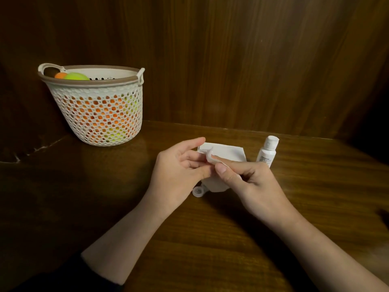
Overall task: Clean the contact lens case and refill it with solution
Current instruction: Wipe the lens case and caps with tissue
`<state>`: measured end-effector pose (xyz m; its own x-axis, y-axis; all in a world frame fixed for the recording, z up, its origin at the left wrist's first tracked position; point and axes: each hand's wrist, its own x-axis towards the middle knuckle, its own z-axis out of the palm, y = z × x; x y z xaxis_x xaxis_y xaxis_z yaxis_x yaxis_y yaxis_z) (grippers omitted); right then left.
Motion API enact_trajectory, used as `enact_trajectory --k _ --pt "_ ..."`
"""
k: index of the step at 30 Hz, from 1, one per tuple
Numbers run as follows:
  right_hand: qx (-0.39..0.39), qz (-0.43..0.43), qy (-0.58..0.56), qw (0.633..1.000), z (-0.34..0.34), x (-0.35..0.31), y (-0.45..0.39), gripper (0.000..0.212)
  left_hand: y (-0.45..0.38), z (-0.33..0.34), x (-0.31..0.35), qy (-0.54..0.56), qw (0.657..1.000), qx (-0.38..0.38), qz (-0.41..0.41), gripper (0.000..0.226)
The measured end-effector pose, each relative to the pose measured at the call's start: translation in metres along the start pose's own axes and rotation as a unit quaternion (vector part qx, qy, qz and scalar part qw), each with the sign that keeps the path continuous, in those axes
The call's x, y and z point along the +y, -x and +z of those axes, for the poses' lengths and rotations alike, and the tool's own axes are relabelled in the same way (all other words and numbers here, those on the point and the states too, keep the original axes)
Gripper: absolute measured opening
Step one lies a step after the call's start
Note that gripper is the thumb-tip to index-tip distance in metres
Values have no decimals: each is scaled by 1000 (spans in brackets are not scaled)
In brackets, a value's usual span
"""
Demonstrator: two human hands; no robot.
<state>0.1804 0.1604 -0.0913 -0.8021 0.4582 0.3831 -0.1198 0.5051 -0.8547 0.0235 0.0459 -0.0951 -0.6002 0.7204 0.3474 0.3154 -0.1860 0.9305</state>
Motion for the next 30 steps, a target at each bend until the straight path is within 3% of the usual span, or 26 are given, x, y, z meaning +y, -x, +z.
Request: enact_trajectory --k 3,6,10,15,20,24,30 --pt "20 1 36 999 1 -1 1 28 -1 -2 1 21 1000 -19 -13 69" --pt "123 -3 60 991 -6 -2 -1 28 -6 -10 4 20 998 -51 -36 59" --pt "221 15 43 974 -17 -2 -4 29 -11 -28 4 -96 990 -84 -53 30" --pt "254 30 60 965 -16 4 -4 27 -5 -23 3 -228 967 -115 0 39" --pt "300 42 76 950 -20 5 -5 36 2 -12 2 -248 959 -138 24 41" --pt "337 54 46 939 -26 3 -6 30 8 1 4 -261 952 -159 32 42" --pt "332 51 57 940 -26 1 -5 29 8 5 5 -294 936 -194 12 54"
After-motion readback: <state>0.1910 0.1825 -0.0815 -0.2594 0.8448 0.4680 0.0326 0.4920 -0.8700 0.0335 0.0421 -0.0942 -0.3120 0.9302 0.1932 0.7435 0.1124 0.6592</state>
